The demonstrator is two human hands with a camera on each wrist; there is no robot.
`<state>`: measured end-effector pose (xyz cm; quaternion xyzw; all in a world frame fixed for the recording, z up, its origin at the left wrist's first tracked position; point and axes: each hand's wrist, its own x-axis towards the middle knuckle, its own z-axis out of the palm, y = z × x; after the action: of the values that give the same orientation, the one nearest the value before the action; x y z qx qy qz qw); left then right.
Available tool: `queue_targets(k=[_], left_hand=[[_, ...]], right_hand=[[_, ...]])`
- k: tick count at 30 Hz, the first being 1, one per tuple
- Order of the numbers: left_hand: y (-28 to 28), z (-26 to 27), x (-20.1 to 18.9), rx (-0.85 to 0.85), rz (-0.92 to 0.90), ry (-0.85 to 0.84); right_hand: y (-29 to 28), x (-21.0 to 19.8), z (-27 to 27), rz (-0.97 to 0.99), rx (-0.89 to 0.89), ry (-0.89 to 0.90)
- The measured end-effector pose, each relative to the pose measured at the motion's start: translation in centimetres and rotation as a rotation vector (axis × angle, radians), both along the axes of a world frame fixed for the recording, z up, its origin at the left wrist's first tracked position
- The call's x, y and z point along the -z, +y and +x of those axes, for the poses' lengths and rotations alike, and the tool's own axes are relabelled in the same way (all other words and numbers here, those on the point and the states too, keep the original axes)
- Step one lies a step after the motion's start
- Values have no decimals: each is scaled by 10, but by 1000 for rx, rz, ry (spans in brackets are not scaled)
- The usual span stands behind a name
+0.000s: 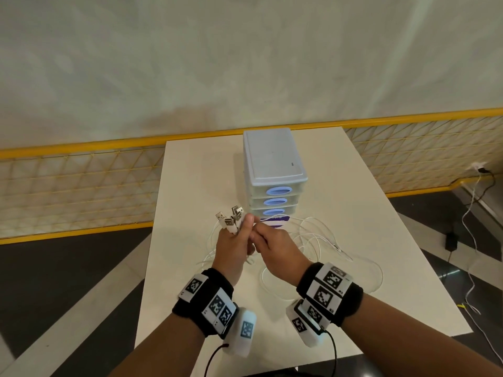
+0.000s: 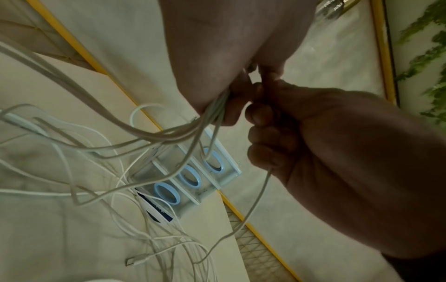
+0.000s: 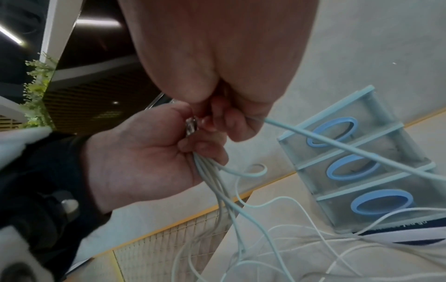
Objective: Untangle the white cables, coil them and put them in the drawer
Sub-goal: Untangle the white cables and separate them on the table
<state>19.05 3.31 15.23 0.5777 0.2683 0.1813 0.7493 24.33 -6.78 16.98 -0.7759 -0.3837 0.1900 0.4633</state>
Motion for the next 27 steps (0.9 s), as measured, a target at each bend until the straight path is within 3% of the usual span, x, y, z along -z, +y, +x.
queue_targets(k=[6,13,22,25,27], left_hand=[[0,5,-2,-82,-1,8],[26,15,-36,-303,-318,-170],[110,-14,-50,-631,-282,-255],[110,-17,-48,-728,-246,-238],[92,-10,-44,-672,-146,-142]], right_hand=[[0,12,10,-243,-31,-265],[-17,23,31,-315,-90,-159],[-78,63,105,-554,34,-109],[-80,70,112,-640,52,-99],[-70,64,109,-632,89,-165]])
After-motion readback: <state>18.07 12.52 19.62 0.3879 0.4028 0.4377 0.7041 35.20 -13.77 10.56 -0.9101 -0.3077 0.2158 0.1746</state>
